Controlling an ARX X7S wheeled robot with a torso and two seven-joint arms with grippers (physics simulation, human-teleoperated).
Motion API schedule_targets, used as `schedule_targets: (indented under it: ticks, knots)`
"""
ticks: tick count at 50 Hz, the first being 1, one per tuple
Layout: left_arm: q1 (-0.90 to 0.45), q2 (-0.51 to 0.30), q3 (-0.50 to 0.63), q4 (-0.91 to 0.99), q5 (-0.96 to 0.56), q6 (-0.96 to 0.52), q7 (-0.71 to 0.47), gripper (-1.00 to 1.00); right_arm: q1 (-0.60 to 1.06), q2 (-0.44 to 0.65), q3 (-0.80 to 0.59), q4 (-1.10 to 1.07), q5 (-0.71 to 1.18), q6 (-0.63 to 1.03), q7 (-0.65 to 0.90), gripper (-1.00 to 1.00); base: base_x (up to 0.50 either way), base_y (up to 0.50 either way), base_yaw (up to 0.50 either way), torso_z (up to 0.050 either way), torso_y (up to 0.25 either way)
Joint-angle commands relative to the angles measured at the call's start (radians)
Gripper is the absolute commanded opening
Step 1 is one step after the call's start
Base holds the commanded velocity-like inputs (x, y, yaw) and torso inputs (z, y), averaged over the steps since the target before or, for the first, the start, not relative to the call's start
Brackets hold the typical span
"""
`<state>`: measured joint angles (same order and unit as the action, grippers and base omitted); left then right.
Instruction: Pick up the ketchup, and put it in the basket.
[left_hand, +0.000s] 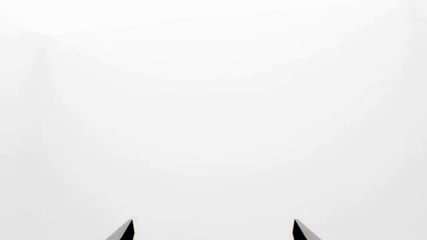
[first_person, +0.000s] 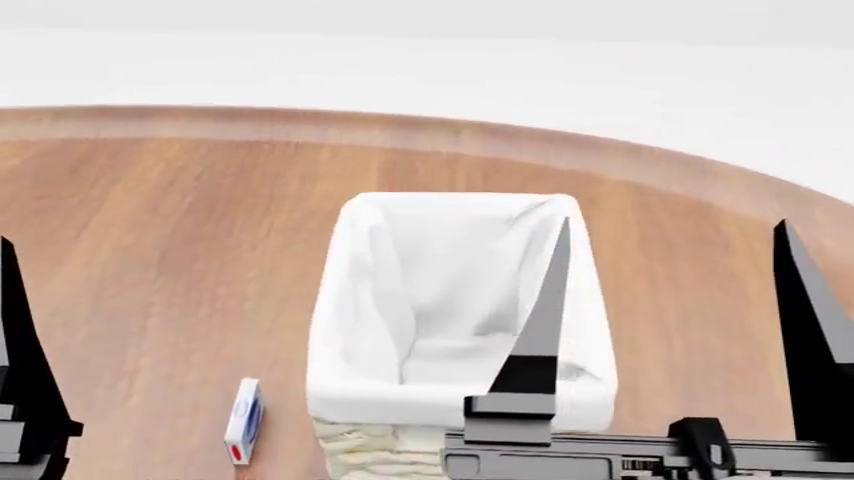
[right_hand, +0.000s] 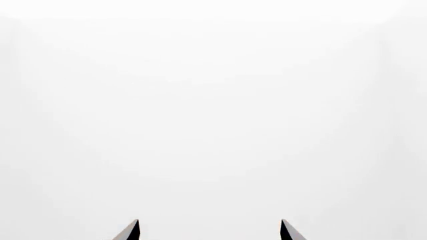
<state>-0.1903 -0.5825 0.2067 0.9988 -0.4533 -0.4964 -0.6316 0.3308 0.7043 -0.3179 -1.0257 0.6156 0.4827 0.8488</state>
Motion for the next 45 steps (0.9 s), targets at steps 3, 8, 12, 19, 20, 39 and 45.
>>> schedule_targets:
  ticks: [3, 8, 12, 19, 20, 39, 45]
  knots:
    - [-0.003, -0.009, 0.003, 0.000, -0.008, 0.003, -0.011, 1.00, 0.025, 0.024, -0.050, -0.004, -0.030, 0.022, 0.023, 1.00, 0.00, 0.00, 0.50, 0.000, 0.000]
    - [-0.005, -0.012, 0.003, 0.001, -0.012, 0.002, -0.014, 1.00, 0.030, 0.027, -0.061, -0.003, -0.028, 0.017, 0.030, 1.00, 0.00, 0.00, 0.50, 0.000, 0.000]
    - [-0.008, -0.014, 0.006, 0.002, -0.015, 0.001, -0.019, 1.00, 0.031, 0.030, -0.071, 0.003, -0.034, 0.007, 0.028, 1.00, 0.00, 0.00, 0.50, 0.000, 0.000]
    - [-0.009, -0.018, 0.009, 0.000, -0.016, 0.006, -0.022, 1.00, 0.053, 0.038, -0.097, -0.006, -0.035, 0.025, 0.037, 1.00, 0.00, 0.00, 0.50, 0.000, 0.000]
    - [-0.005, -0.019, 0.010, -0.002, -0.014, 0.011, -0.022, 1.00, 0.053, 0.040, -0.104, -0.004, -0.040, 0.022, 0.034, 1.00, 0.00, 0.00, 0.50, 0.000, 0.000]
    - [0.029, -0.025, -0.023, -0.015, -0.079, 0.083, -0.005, 1.00, 0.060, 0.054, -0.146, 0.009, -0.030, -0.045, 0.017, 1.00, 0.00, 0.00, 0.37, 0.012, 0.000]
    - [0.062, -0.016, -0.012, -0.047, -0.037, 0.144, 0.014, 1.00, 0.056, 0.059, -0.147, 0.014, -0.028, -0.062, 0.018, 1.00, 0.00, 0.00, 0.00, 0.050, 0.000]
